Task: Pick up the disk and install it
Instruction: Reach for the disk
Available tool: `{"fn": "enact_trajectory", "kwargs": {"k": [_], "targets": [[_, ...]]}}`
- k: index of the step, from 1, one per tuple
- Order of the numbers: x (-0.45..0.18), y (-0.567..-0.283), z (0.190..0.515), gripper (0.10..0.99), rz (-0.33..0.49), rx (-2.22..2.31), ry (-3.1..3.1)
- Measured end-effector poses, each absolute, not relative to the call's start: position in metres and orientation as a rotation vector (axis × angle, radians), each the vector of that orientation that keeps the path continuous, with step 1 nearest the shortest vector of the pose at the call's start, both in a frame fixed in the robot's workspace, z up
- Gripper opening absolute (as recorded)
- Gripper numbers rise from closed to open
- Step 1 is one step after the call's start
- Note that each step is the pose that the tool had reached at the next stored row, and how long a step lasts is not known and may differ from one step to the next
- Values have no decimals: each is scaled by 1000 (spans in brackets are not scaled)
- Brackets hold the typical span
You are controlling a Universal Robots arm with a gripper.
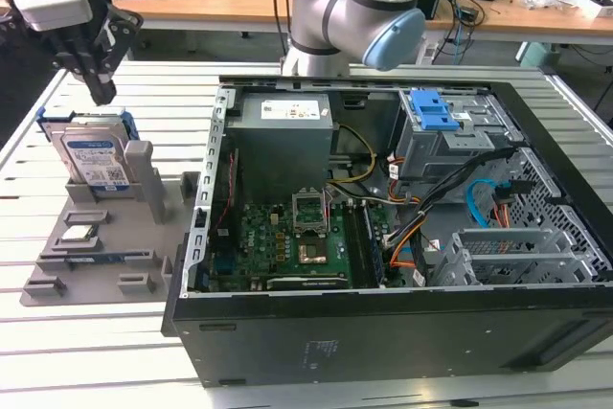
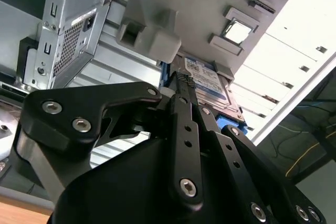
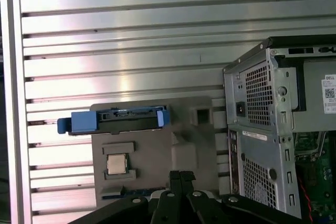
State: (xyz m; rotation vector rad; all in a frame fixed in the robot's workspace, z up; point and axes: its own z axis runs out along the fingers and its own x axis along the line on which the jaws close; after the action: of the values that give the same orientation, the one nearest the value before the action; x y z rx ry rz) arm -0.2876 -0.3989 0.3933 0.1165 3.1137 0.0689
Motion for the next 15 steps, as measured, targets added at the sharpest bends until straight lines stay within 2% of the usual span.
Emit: {"fn": "enact_trajectory", "kwargs": {"k": [15], "targets": [[-322, -399, 393, 106, 69, 117, 3114]]}}
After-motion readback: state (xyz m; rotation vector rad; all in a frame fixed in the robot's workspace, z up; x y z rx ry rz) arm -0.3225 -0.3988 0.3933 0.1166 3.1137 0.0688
